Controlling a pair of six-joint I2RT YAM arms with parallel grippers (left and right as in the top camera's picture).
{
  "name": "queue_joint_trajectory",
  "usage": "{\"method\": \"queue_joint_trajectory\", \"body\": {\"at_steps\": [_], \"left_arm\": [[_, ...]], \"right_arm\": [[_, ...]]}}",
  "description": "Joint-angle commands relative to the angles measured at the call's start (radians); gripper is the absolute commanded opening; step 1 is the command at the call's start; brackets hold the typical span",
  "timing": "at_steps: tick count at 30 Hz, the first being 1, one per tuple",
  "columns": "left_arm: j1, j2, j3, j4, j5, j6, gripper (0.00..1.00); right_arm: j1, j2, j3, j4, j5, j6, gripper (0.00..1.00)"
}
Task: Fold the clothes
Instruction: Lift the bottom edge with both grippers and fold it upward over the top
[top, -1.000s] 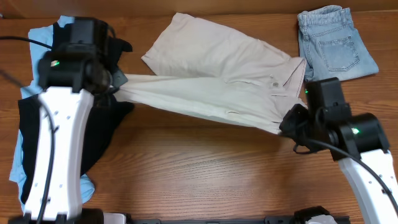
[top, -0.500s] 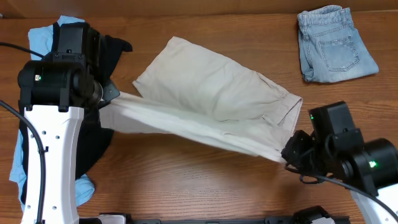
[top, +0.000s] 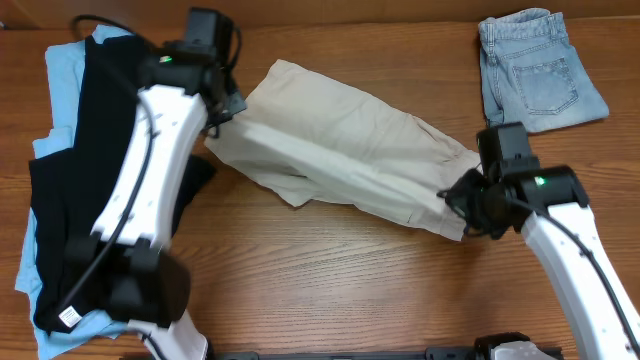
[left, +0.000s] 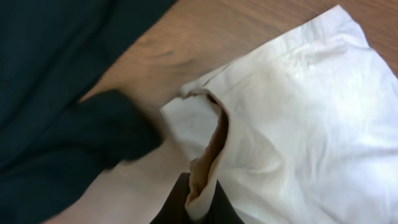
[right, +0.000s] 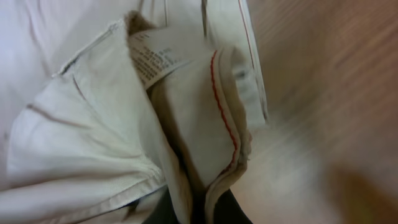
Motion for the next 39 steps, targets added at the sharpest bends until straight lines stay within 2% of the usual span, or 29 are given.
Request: {"method": "queue_joint_trajectory", "body": {"at_steps": [1, 5, 6, 7, 8, 11, 12, 14, 16, 24, 27, 30, 35, 39], "left_arm": [[-0.007, 0.103, -0.010, 0.094, -0.063, 0.018, 0.04], [-0.018, 0.201, -0.010, 0.244, -0.062, 0.018, 0.04], [-0.022, 0.220, -0.010, 0.283, -0.063, 0.018, 0.09], [-0.024, 0.235, -0.010, 0.323, -0.063, 0.018, 0.21], [-0.028, 0.250, -0.010, 0.364, -0.063, 0.019, 0.38], [-0.032, 0.273, -0.010, 0.487, -0.061, 0.038, 0.87], [-0.033, 0.273, -0.010, 0.517, -0.053, 0.061, 0.98], [-0.034, 0.266, 0.003, 0.546, -0.028, 0.114, 1.00], [-0.034, 0.253, 0.037, 0.523, -0.012, 0.164, 1.00], [-0.033, 0.200, 0.197, 0.171, 0.010, 0.312, 1.00], [-0.033, 0.204, 0.197, 0.090, 0.072, 0.422, 1.00], [-0.029, 0.224, 0.176, 0.047, 0.087, 0.443, 1.00], [-0.021, 0.257, 0.125, 0.056, 0.116, 0.445, 1.00], [-0.019, 0.277, 0.122, 0.053, 0.122, 0.460, 1.00]], "right_arm": [[-0.053, 0.086, -0.005, 0.064, 0.101, -0.027, 0.04], [-0.098, 0.215, -0.005, 0.183, 0.105, -0.052, 0.08], [-0.108, 0.242, -0.005, 0.217, 0.106, -0.056, 0.10], [-0.117, 0.268, -0.005, 0.256, 0.106, -0.056, 0.13], [-0.127, 0.290, -0.005, 0.301, 0.105, -0.064, 0.17], [-0.145, 0.335, -0.004, 0.469, 0.096, -0.112, 0.45], [-0.147, 0.339, -0.004, 0.513, 0.084, -0.129, 0.56], [-0.147, 0.339, 0.000, 0.566, 0.058, -0.146, 0.79], [-0.148, 0.338, 0.019, 0.558, 0.037, -0.167, 0.89], [-0.150, 0.330, 0.126, 0.246, 0.021, -0.256, 0.98], [-0.150, 0.331, 0.126, 0.149, 0.022, -0.306, 1.00], [-0.150, 0.331, 0.123, 0.097, 0.022, -0.340, 1.00], [-0.171, 0.328, 0.125, 0.137, 0.019, -0.369, 1.00], [-0.230, 0.328, 0.134, 0.307, -0.106, -0.443, 1.00]]}}
